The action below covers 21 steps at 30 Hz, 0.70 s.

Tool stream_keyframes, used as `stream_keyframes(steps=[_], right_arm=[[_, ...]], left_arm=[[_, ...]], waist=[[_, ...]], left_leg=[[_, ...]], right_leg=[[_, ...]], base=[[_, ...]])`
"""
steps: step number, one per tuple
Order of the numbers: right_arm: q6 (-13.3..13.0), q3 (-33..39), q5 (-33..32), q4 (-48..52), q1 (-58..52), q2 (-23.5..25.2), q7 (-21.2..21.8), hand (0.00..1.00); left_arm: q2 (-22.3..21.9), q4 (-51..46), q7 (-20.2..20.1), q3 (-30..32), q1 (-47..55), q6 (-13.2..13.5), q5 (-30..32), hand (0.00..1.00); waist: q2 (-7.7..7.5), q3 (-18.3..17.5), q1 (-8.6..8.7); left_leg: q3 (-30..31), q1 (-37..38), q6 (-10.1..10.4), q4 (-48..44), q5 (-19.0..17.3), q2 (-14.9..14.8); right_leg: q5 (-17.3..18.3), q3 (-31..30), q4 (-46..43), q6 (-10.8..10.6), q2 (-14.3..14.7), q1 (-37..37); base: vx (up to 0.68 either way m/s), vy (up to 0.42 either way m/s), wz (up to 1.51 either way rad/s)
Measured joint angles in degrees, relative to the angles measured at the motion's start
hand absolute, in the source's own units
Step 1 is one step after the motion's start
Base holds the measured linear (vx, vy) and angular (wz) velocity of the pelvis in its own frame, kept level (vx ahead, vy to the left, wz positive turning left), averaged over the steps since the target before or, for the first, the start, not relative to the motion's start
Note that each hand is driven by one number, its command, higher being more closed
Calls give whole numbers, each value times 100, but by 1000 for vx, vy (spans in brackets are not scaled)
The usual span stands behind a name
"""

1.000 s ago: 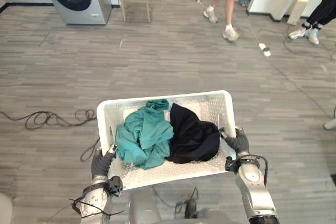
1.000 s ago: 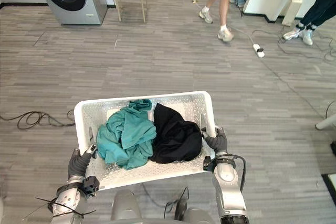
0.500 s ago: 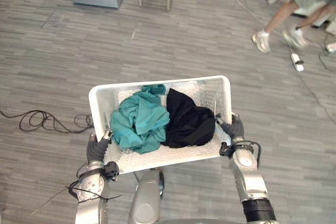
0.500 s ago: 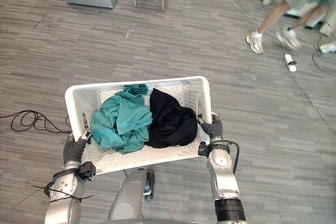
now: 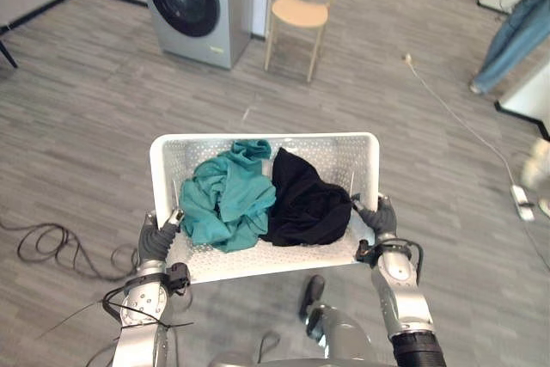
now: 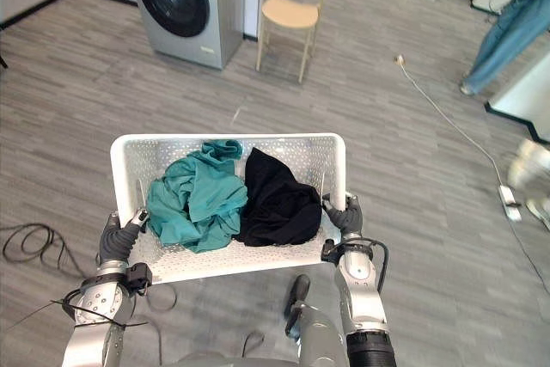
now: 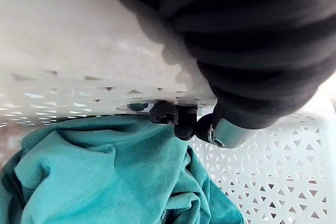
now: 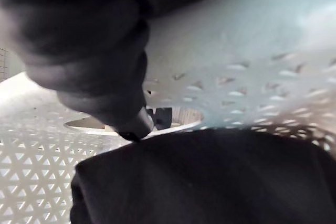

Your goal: Pick up the laundry basket with both hands and put the clothes into the washing machine.

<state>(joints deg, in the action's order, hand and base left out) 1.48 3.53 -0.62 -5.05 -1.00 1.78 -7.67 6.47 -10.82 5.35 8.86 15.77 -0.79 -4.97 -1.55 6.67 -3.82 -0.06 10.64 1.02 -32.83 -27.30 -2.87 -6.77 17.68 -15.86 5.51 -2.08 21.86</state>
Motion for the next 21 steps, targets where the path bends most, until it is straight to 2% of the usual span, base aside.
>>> stream_keyframes(steps=[1,2,3,4,5,6,7,8,9,10,11,12,13,14,15,16,17,18,19,20,21], right_arm=[[1,19,-1,6,-5,-64,-1,100],[24,-1,0,85,29,-200,-1,100],[48,-155,1,188,41,-236,-6,100],[59,-178,1,254,20,-212,-22,100],[71,-64,0,285,24,-211,-117,100],[104,-20,0,285,33,-203,-141,100],[126,-19,4,280,26,-193,-175,100],[126,-33,5,257,19,-206,-178,100],[126,-43,5,247,32,-217,-180,100],[124,-53,5,241,92,-220,-180,100],[120,-74,5,221,152,-227,-180,100],[111,-76,6,198,175,-236,-180,100],[102,-79,6,162,181,-256,-179,100],[90,-123,7,53,189,-288,-202,100],[101,-131,7,-59,200,-192,-222,100],[113,-159,18,-131,253,-155,-219,100],[111,-236,22,-144,277,-150,-219,100],[109,-238,30,-145,297,-144,-219,100],[108,-237,60,-173,338,-121,-218,100],[105,-216,72,-340,407,-45,-218,100],[108,-181,71,-481,413,63,-218,100]], left_arm=[[-152,37,-13,-8,5,-3,28,100],[-371,37,-16,36,44,1,87,100],[-409,77,-9,133,80,7,87,100],[-361,105,-12,144,36,9,71,100],[-287,142,-34,1,-110,9,40,100],[-299,160,-44,-22,-141,7,40,100],[-312,198,-46,-28,-124,6,40,100],[-324,205,-48,-28,-99,7,40,100],[-345,205,-48,-22,-94,9,40,100],[-344,184,-53,8,-115,20,40,100],[-362,182,-54,41,-114,59,40,100],[-378,182,-54,49,-110,75,40,100],[-431,177,-56,59,-104,79,45,100],[-492,221,-46,82,-81,78,55,100],[-428,253,-39,118,-98,53,72,100],[-388,239,-40,176,-74,35,106,100],[-396,208,-36,245,-34,35,106,100],[-401,197,-32,272,-33,35,106,100],[-395,170,-23,275,-26,36,106,100],[-310,146,-15,270,-26,34,106,100],[-148,132,-9,183,6,8,106,100]], waist=[[287,-20,17],[758,-46,-41],[853,-98,-144],[854,-101,-177],[790,-53,-193],[732,-9,-205],[602,76,-269],[539,112,-344],[506,136,-413],[422,195,-470],[391,219,-482],[406,217,-481],[467,190,-473],[505,225,-485],[355,219,-482],[288,209,-468],[256,205,-523],[244,202,-533],[245,206,-549],[125,279,-577],[31,325,-575]], left_leg=[[-59,-178,129,-728,106,-291],[-243,-725,329,-2244,1057,-930],[-446,-1301,266,-3249,2813,-1293],[-446,-1629,214,-3698,2810,-1439],[-527,-2280,-159,-4445,2466,-1639],[-638,-2511,-346,-4631,2301,-1696],[-817,-2719,-536,-4699,1965,-1717],[-872,-2849,-478,-4548,1742,-1695],[-909,-3109,-320,-4102,1474,-1611],[-937,-3367,-207,-3351,1301,-1467],[-936,-3565,-126,-2550,1278,-1377],[-907,-3674,-67,-1936,1315,-1341],[-730,-3692,350,-347,1585,-1253],[-811,-3528,300,235,2216,-1189],[-950,-3469,208,206,2065,-1051],[-1014,-3462,59,-22,1794,-976],[-1059,-3457,-305,-382,1512,-864],[-1094,-3447,-430,-562,1334,-812],[-1166,-3408,-544,-811,1084,-766],[-1326,-3171,-678,-958,838,-645],[-1431,-2883,-755,-1027,628,-541]], right_leg=[[30,58,-205,-11,216,-90],[351,117,-310,77,639,-368],[490,-128,-121,80,925,-589],[501,-214,60,80,1017,-739],[503,-381,406,82,1096,-1096],[525,-526,557,75,1106,-1310],[616,-874,858,32,1057,-1826],[668,-1093,978,7,994,-2145],[796,-1308,1019,58,903,-2430],[1093,-1504,1004,-59,699,-2668],[1335,-1591,983,-271,538,-2792],[1471,-1645,979,-355,459,-2852],[1743,-1696,973,-688,324,-2923],[1955,-1792,1039,-900,210,-3175],[1966,-1787,1022,-929,55,-3247],[1991,-1722,660,-989,8,-3210],[2113,-1604,34,-1192,-6,-3174],[2214,-1547,-373,-1356,-40,-3103],[2304,-1541,-1174,-1545,-166,-2841],[2176,-1712,-2681,-2141,-395,-2341],[1966,-1695,-4270,-2153,-517,-1857]], base=[[788,-163,25],[882,-60,-69],[712,-18,-94],[833,-3,-85],[549,-23,-43],[684,12,-56],[656,100,-74],[770,211,-105],[730,314,-110],[594,310,-99],[452,281,-71],[461,416,-56],[452,426,-52],[472,425,-41],[581,328,-26],[716,334,-15],[708,287,-15],[570,222,-10],[520,219,-3],[569,220,7],[354,119,13]])
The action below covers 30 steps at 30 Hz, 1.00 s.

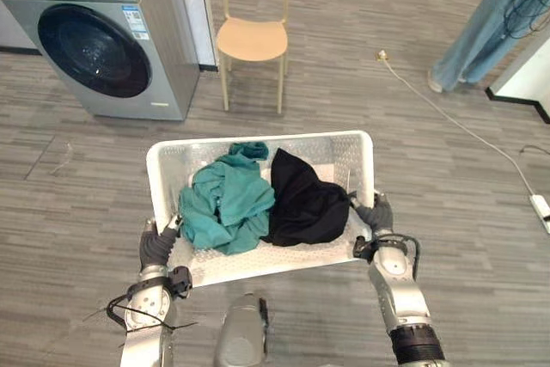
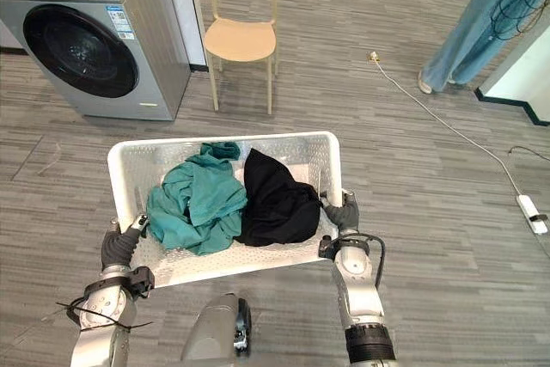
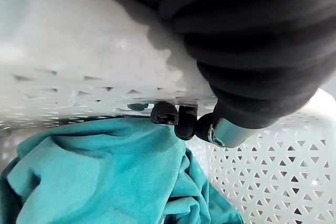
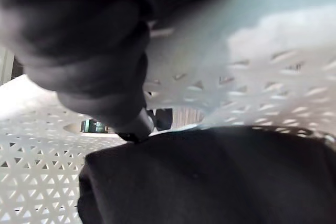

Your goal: Pick up the laundry basket with both hands and put the clothes into the washing machine.

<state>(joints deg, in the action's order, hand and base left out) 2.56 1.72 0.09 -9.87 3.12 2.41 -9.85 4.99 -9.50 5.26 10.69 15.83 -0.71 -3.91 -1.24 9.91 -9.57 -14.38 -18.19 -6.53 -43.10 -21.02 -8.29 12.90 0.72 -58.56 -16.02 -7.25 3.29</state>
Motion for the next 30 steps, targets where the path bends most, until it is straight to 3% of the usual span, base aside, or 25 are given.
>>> stream_keyframes(steps=[2,5,7,8,9,11,13,14,15,16,17,18,19,21,22,24,26,27,28,29,30], right_arm=[[2,-16,0,4,-145,156,1,100],[0,-133,-2,298,-340,173,7,100],[-6,-124,-7,807,-563,163,5,100],[-27,-80,-9,935,-620,154,5,100],[-105,-21,-16,939,-628,137,5,100],[-120,25,-22,898,-633,108,6,100],[-98,-1,-19,802,-658,107,9,100],[-82,-19,-19,734,-838,85,12,100],[-81,4,-19,690,-896,82,13,100],[-78,54,-22,663,-916,-18,15,100],[-73,38,-38,668,-860,-140,21,100],[-66,23,-58,667,-844,-168,20,100],[-47,24,-78,665,-845,-161,16,100],[-23,74,-162,651,-814,-245,2,100],[-21,74,-185,610,-775,-283,2,100],[-21,73,-185,605,-686,-303,3,100],[-25,73,-195,548,-524,-371,4,100],[-36,62,-226,488,-386,-394,9,100],[-42,51,-228,462,-301,-397,11,100],[-87,44,-228,465,-280,-406,12,100],[-124,47,-227,351,-242,-303,-1,100]], left_arm=[[87,-294,8,3,240,-76,1,100],[114,-826,61,-3,574,-131,-2,100],[140,-1058,107,-76,570,-114,-12,100],[200,-1072,107,-141,526,-90,-25,100],[224,-1065,97,-186,453,-72,-44,100],[229,-940,94,-214,297,-69,-30,100],[229,-679,95,-175,256,-65,-9,100],[182,-447,85,-181,283,-71,6,100],[180,-383,61,-233,290,-72,30,100],[81,-331,12,-310,302,-74,73,100],[-46,-322,-2,-317,326,-80,73,100],[-54,-300,-6,-293,326,-94,73,100],[-45,-216,-27,-280,324,-95,59,100],[-70,-122,-56,-383,272,-95,36,100],[-103,-123,-110,-375,265,-95,13,100],[-161,-124,-137,-329,242,-81,2,100],[-174,-126,-136,-311,131,-64,0,100],[-179,-129,-126,-269,66,-51,0,100],[-195,-137,-123,-224,35,-30,0,100],[-221,-156,-116,-211,41,-8,0,100],[-165,-154,-98,-160,-22,7,2,100]], waist=[[-21,12,44],[30,50,79],[14,30,147],[-9,10,211],[-48,-16,311],[-72,-36,354],[-58,-65,431],[71,-276,432],[91,-375,454],[368,-430,430],[628,-432,346],[687,-449,312],[679,-459,225],[614,-415,243],[491,-340,236],[380,-278,188],[308,-234,67],[245,-200,21],[205,-179,-47],[248,-206,-87],[34,-191,-73]], left_leg=[[-7,418,22,43,-215,-4],[-72,1120,230,503,-468,27],[-27,1513,436,751,-672,47],[73,1598,495,795,-730,39],[187,1674,541,827,-777,-7],[341,1859,757,904,-925,-61],[498,2276,1047,1119,-1079,-159],[651,2579,1200,1255,-1121,-362],[841,2557,1310,1026,-1054,-475],[1237,2171,1388,-33,-752,-885],[1341,1664,1142,-1180,69,-1294],[1309,1438,976,-1635,705,-1478],[1198,1088,637,-2198,2060,-1758],[1037,478,430,-3128,1598,-1897],[793,254,399,-3261,1229,-1836],[424,-183,489,-2648,669,-1580],[129,-626,581,-1492,523,-1262],[43,-882,641,-460,569,-1028],[53,-988,837,409,745,-840],[73,-993,893,1300,1192,-672],[136,-967,374,1320,1790,-337]], right_leg=[[-60,281,-1406,22,20,564],[20,817,-1328,257,-112,1181],[258,1402,93,761,-312,1574],[249,1501,883,817,-313,1679],[47,1491,2049,1036,-288,1788],[-461,1434,3638,1061,-268,1847],[-890,1294,4098,1099,-208,1828],[-1181,1276,3772,1214,27,1741],[-1272,1289,3599,1276,130,1728],[-1113,1425,3260,1412,418,1630],[-835,1520,3141,1572,712,1458],[-749,1517,3160,1643,841,1372],[-686,1490,3492,1738,1010,1009],[-678,1402,4147,1752,1137,348],[-679,1318,4539,1751,1119,-132],[-677,1263,4949,1754,1057,-762],[-674,1299,5176,1754,946,-1122],[-611,1392,5255,1670,830,-1281],[-480,1491,5295,1485,715,-1422],[-322,1561,5363,1305,685,-1583],[-109,1612,5516,1127,484,-1835]], base=[[367,48,10],[396,27,-19],[410,-56,7],[455,-132,51],[395,-142,55],[427,-153,51],[585,-235,54],[790,-316,65],[809,-362,59],[789,-334,14],[610,-298,-15],[589,-249,-55],[608,-229,-37],[621,-194,-13],[604,-123,1],[572,-43,4],[519,132,-4],[695,248,-15],[482,209,-17],[530,219,3],[448,181,33]])
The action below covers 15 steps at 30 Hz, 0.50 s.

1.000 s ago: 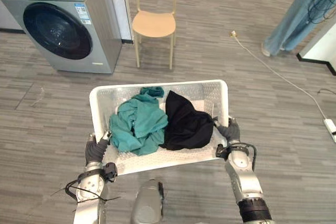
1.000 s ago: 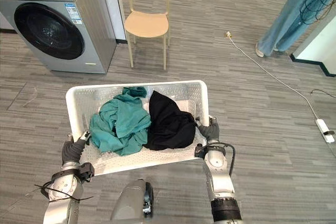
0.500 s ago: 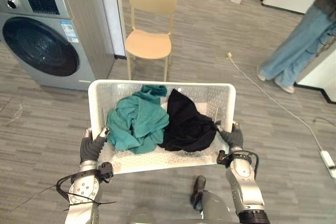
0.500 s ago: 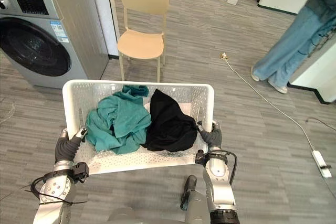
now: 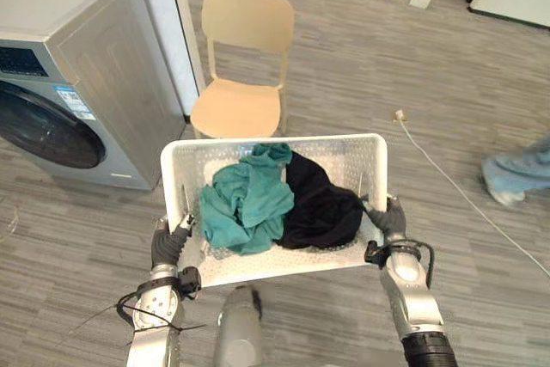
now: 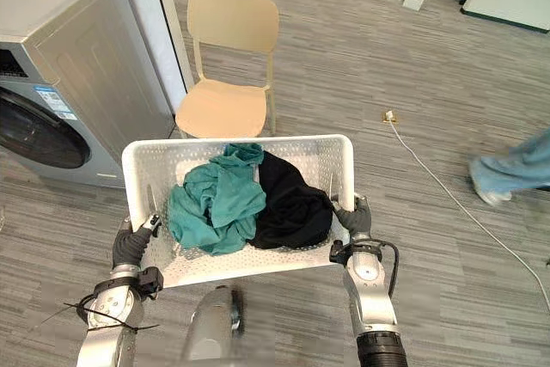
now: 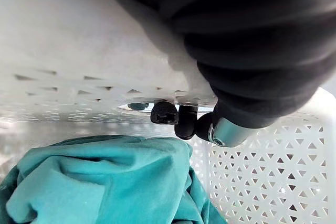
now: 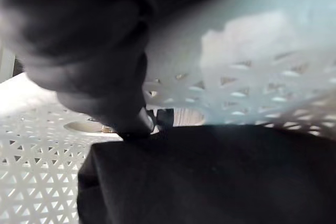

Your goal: Pick up the laundry basket with both hands and put the clothes into the washing machine.

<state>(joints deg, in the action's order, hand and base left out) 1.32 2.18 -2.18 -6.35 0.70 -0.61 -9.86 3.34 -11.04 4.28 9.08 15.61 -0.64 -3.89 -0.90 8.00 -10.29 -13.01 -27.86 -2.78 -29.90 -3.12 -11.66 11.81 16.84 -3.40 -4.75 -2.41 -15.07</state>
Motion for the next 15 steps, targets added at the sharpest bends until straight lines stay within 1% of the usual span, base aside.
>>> stream_keyframes(steps=[1,2,3,5,6,7,8,9,10,11,12,13,14,15], right_arm=[[1,2,-1,-25,26,46,-8,100],[-5,-3,-1,-68,187,2,-6,100],[-4,-28,-1,-248,401,35,-5,100],[-6,-40,-1,-277,447,33,-2,100],[-38,-38,-2,-298,446,72,3,100],[-90,-37,-2,-346,441,103,8,100],[-98,-33,-4,-363,407,141,8,100],[-99,-43,-6,-376,367,182,8,100],[-89,-129,-5,-437,304,287,7,100],[-90,-171,-6,-450,276,315,8,100],[-92,-213,-6,-450,200,345,8,100],[-95,-220,-7,-449,143,343,7,100],[-95,-222,-8,-443,99,340,8,100],[-94,-222,-8,-424,79,336,7,100]], left_arm=[[40,2,13,40,-75,-12,14,100],[38,-1,21,57,-168,-15,20,100],[28,-10,105,72,-160,-15,19,100],[32,-23,127,84,-157,-15,18,100],[41,-75,124,82,-140,-14,18,100],[92,-146,119,77,-89,-14,19,100],[174,-232,123,60,-5,-14,16,100],[228,-253,124,56,42,-14,13,100],[392,-355,188,69,191,-26,11,100],[440,-419,220,75,271,-27,10,100],[494,-524,237,75,382,-26,8,100],[494,-528,237,57,391,-27,8,100],[492,-528,236,41,423,-28,8,100],[493,-528,233,27,432,-29,8,100]], waist=[[-128,-24,55],[-120,-6,30],[-113,8,-48],[-110,10,-104],[-96,21,-143],[-100,48,-145],[-104,131,-143],[-74,157,-144],[-103,158,-143],[-95,163,-142],[-81,171,-134],[-68,179,-117],[-56,187,-34],[-45,193,29]], left_leg=[[-7,-53,-40,-23,-75,132],[15,-181,-211,-298,-268,183],[14,-178,-353,-706,-609,180],[32,-121,-462,-929,-803,197],[85,32,-413,-1029,-1108,222],[153,154,-362,-1130,-1352,274],[179,372,-279,-1270,-1680,343],[176,446,-282,-1333,-1785,377],[189,693,-338,-1403,-2053,432],[195,804,-356,-1395,-2116,440],[199,1028,-376,-1293,-2189,480],[211,1220,-398,-1165,-2218,531],[290,1471,-397,-938,-2224,639],[336,1584,-374,-835,-2211,683]], right_leg=[[-27,65,34,23,-106,-3],[-157,31,-53,-48,-159,43],[-247,49,-315,-131,-231,-8],[-289,42,-768,-207,-303,60],[-366,-11,-1571,-362,-395,264],[-477,-159,-2446,-590,-513,523],[-861,-387,-3696,-1024,-722,917],[-1035,-488,-4271,-1094,-811,1143],[-1069,-604,-5559,-1055,-877,1771],[-1012,-584,-5902,-1007,-869,2009],[-808,-504,-6290,-855,-843,2429],[-639,-325,-6356,-649,-830,2697],[-328,-130,-6230,-449,-778,3033],[-202,-29,-6052,-384,-743,3155]], base=[[570,238,50],[613,304,34],[593,301,16],[382,214,18],[369,244,34],[412,272,44],[320,204,36],[295,139,32],[230,83,16],[361,107,14],[314,87,16],[384,93,28],[261,46,36],[338,30,64]])
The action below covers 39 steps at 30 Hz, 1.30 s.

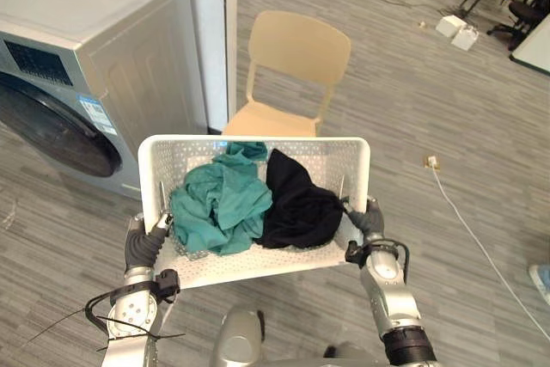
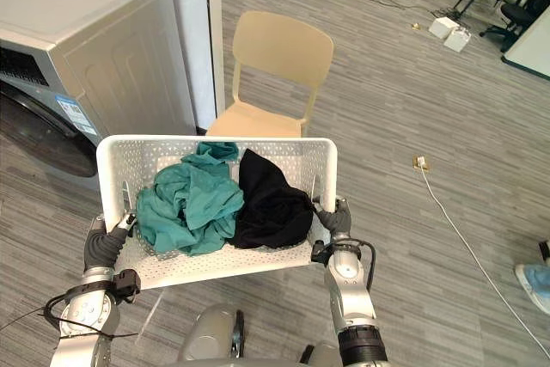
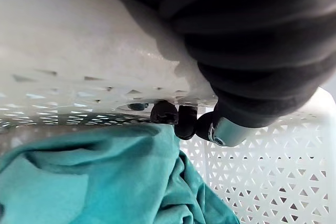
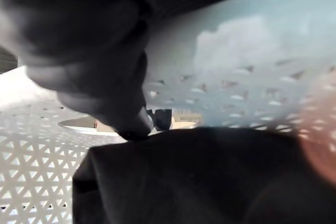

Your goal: Pick up the laundry basket with both hands and put the clothes into the washing machine.

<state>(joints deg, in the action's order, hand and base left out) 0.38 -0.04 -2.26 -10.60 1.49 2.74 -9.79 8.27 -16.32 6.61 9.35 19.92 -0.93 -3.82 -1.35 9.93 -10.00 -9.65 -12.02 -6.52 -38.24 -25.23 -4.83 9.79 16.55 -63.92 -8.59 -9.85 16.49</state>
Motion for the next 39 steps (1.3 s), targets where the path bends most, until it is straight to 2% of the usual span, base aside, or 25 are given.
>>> stream_keyframes(steps=[1,3,5,7,8,9,10,11,12,13,14,16,17,19,21,22,23,24,25,26,29,31,33,37,39], right_arm=[[0,2,-3,272,-197,-59,0,100],[-7,14,-14,540,-414,-97,0,100],[-18,167,-57,692,-571,-99,2,100],[-17,230,-64,693,-648,-92,7,100],[-16,226,-64,693,-725,-82,18,100],[-16,225,-65,698,-786,-78,24,100],[-18,238,-73,698,-865,-121,37,100],[-14,251,-107,699,-875,-210,38,100],[4,219,-178,702,-833,-298,70,100],[6,162,-176,707,-806,-319,106,100],[1,166,-176,715,-759,-296,105,100],[1,263,-179,692,-751,-340,104,100],[3,265,-179,675,-757,-317,101,100],[2,250,-179,664,-723,-289,101,100],[-8,253,-179,479,-570,-294,101,100],[-12,253,-181,339,-471,-301,102,100],[-30,243,-183,299,-477,-331,108,100],[-55,239,-183,315,-474,-391,115,100],[-90,264,-204,66,-433,-180,105,100],[-76,222,-207,18,-494,-57,110,100],[-74,209,-204,35,-921,104,130,100],[-51,201,-202,35,-1156,95,243,100],[0,189,-199,35,-1388,83,298,100],[13,321,-166,34,-1476,25,376,100],[25,420,-164,26,-1358,-11,377,100]], left_arm=[[-2,-19,-7,-73,-4,3,-1,100],[2,-58,-17,-139,-6,4,-8,100],[18,-99,-47,-272,-83,3,-5,100],[19,-98,-85,-332,-98,3,36,100],[19,-78,-135,-320,-97,2,93,100],[18,-79,-156,-320,-97,2,137,100],[-48,-59,-163,-342,-97,3,230,100],[-139,-37,-164,-360,-86,2,231,100],[-215,29,-169,-353,-70,2,228,100],[-249,134,-170,-214,-72,1,214,100],[-258,175,-171,-217,-77,5,205,100],[-291,185,-268,-294,-114,11,193,100],[-313,196,-278,-274,-112,10,193,100],[-307,200,-279,-233,-113,12,183,100],[-308,200,-279,-223,-118,18,168,100],[-312,205,-276,-216,-120,18,168,100],[-356,222,-272,-213,-114,22,168,100],[-398,241,-266,-212,-112,26,167,100],[-253,524,-235,-140,-365,61,160,100],[-153,632,-243,-12,-373,32,166,100],[-75,624,-293,-44,-69,30,171,100],[-78,623,-355,-65,192,27,171,100],[-75,623,-466,-150,365,20,181,100],[-72,783,-569,-330,357,13,172,100],[-16,857,-594,-399,157,11,167,100]], waist=[[41,23,147],[8,-8,171],[-58,-55,286],[-112,-92,384],[-83,-95,388],[-120,-125,404],[50,-154,481],[271,-194,494],[505,-285,385],[534,-343,300],[496,-356,262],[481,-333,279],[454,-314,270],[367,-259,258],[239,-179,261],[210,-156,268],[333,-164,234],[488,-147,177],[258,-14,161],[111,5,230],[62,17,285],[68,32,295],[-26,61,303],[-11,312,350],[-19,591,348]], left_leg=[[131,287,75,222,-12,50],[193,509,100,455,10,108],[271,767,245,642,-71,204],[335,1082,502,677,-210,198],[348,1394,723,708,-327,144],[356,1488,762,518,-346,94],[376,1364,811,-301,-318,-175],[352,1225,896,-819,-232,-445],[241,834,963,-1829,362,-899],[16,482,890,-2566,1569,-1174],[-57,225,839,-3052,1907,-1365],[-235,-264,617,-3681,1629,-1730],[-252,-412,626,-3712,1415,-1895],[-223,-657,754,-3270,1170,-1947],[-213,-862,906,-2157,1074,-1833],[-44,-892,1044,-915,1065,-1694],[412,-659,1280,773,1621,-1493],[760,-560,1497,1307,2153,-1501],[661,-566,1433,1087,1905,-1213],[590,-591,1299,983,1791,-1074],[507,-569,1171,774,1555,-901],[427,-551,1185,687,1393,-870],[359,-568,1190,669,1371,-817],[419,-739,1213,613,1389,-890],[486,-913,1240,541,1410,-924]], right_leg=[[190,275,788,130,105,205],[166,361,2100,186,225,382],[-267,364,4204,362,353,497],[-742,368,4906,486,460,429],[-927,358,4932,711,620,350],[-1067,334,4931,918,727,242],[-1533,283,4839,1143,922,54],[-1434,393,4789,1180,1104,-56],[-1240,340,4823,1276,1447,-248],[-1204,148,5010,1322,1597,-443],[-1210,17,5266,1315,1604,-655],[-1211,-177,5585,1313,1578,-1038],[-1211,-350,5724,1313,1522,-1308],[-1211,-530,5768,1313,1333,-1574],[-1200,-632,5755,1297,1036,-1744],[-1174,-645,5684,1241,874,-1756],[-1054,-660,5559,820,805,-1721],[-914,-687,5522,583,857,-1732],[-728,-733,5571,383,512,-1768],[-705,-691,5629,346,375,-1801],[-716,-534,5672,338,299,-1916],[-689,-562,5654,300,232,-1909],[-559,-574,5644,178,160,-1843],[-524,-646,5483,126,238,-1562],[-550,-732,5325,149,298,-1286]], base=[[373,2,58],[408,-7,42],[510,-20,42],[543,-87,34],[718,-164,22],[759,-203,40],[518,-131,35],[616,-92,-4],[592,-23,-75],[689,-7,-93],[555,-10,-66],[497,32,-35],[469,96,-40],[397,217,-38],[300,312,-33],[218,397,-50],[192,426,-62],[143,436,-57],[117,341,-33],[123,327,-12],[76,164,2],[16,105,-17],[-37,42,-15],[-87,-11,-18],[-88,2,-25]])
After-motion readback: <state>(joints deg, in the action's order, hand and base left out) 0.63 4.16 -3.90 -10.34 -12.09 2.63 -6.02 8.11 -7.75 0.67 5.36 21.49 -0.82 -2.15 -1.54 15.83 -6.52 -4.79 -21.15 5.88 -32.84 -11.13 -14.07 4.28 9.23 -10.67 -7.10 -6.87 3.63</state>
